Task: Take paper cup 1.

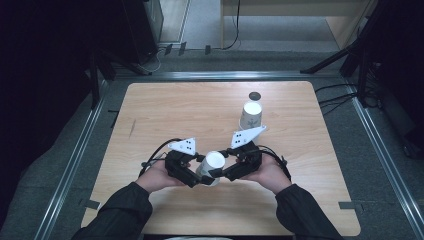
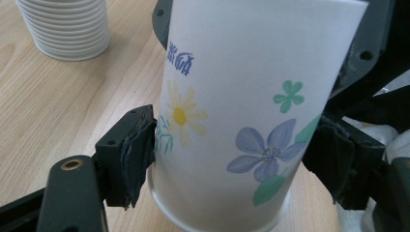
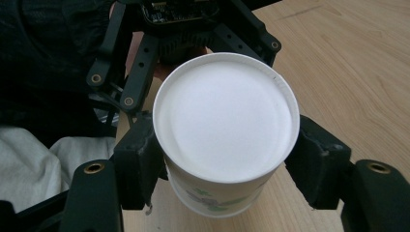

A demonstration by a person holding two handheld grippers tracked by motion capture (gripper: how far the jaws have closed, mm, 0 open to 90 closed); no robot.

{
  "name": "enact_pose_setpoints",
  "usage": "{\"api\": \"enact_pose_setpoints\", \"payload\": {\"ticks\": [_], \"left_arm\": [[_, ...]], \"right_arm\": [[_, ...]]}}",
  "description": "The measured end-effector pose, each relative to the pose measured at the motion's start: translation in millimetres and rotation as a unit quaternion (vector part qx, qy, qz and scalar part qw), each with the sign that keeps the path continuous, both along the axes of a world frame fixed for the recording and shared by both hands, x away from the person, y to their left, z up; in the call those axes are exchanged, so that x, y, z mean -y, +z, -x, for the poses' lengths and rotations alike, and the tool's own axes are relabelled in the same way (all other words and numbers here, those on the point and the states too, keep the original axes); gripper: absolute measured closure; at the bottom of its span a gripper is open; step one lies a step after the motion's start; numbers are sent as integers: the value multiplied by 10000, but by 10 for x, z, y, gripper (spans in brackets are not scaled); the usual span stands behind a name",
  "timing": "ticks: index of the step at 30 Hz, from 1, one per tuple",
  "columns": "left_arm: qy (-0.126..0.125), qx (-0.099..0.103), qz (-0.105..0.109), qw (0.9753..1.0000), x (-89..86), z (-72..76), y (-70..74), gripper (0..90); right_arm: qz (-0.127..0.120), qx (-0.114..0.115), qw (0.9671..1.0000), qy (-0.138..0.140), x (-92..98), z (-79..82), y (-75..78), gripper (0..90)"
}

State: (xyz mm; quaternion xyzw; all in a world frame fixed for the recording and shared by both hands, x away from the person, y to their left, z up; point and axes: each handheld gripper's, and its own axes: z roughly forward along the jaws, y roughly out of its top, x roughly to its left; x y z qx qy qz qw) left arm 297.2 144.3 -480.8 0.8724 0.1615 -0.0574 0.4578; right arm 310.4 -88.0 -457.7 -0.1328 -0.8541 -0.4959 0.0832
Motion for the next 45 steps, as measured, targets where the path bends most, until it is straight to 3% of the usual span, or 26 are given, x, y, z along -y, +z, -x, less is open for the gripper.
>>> {"api": "enact_pose_setpoints", "payload": {"ticks": [22, 32, 37, 45], "left_arm": [[-51, 82, 51, 9999, -10, 11, 30, 295], [79, 97, 73, 9999, -141, -25, 79, 294], [233, 69, -38, 9997, -242, -78, 123, 294], [235, 56, -320, 9992, -272, -137, 194, 294]], "right_arm": [[-60, -67, 10000, -26, 9, -4, 16, 336], [-35, 5, 9999, -155, 110, 2, 48, 254], [100, 64, 9994, -314, 240, 16, 42, 250], [390, 173, 9984, -377, 299, 64, -31, 269]]}}
